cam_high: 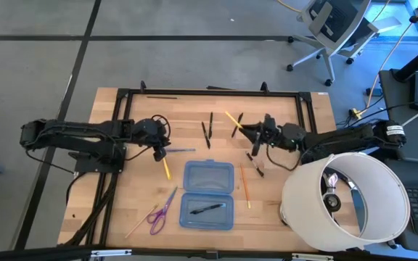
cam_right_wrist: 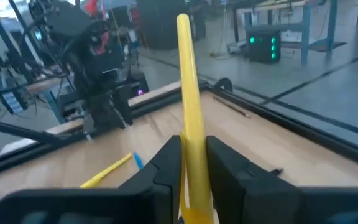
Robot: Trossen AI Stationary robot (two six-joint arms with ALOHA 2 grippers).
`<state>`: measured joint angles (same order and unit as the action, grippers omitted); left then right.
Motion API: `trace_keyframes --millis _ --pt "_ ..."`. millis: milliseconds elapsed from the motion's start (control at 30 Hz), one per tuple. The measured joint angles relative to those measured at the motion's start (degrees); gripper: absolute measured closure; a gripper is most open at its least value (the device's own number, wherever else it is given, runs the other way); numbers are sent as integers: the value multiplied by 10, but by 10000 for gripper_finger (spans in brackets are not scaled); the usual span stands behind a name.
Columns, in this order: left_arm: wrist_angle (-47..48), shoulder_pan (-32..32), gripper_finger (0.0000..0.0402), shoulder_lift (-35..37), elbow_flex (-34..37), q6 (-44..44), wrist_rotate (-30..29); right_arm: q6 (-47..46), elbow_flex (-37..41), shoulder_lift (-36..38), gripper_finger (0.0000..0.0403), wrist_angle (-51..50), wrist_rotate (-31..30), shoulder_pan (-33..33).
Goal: Pick & place school supplies into a supply box
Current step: Put the yellow pen into the blue supply box
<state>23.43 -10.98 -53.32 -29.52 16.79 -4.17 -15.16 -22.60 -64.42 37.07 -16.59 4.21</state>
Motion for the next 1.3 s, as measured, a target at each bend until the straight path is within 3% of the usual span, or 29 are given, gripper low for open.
trace_keyframes --millis 200,500,667,933,1300 --pt "13 -15 327 0 0 -26 42 -8 -111 -81 334 -79 66 41" --pt "77 -16 327 0 0 -65 63 9 -264 -209 334 -99 249 76" --pt "99 -16 327 0 0 -77 63 51 -371 -267 336 -178 348 59" --pt "100 -16 327 0 0 -76 52 50 -520 -352 335 -390 437 6" --pt "98 -16 327 0 0 -75 50 3 -555 -424 327 -435 480 -78"
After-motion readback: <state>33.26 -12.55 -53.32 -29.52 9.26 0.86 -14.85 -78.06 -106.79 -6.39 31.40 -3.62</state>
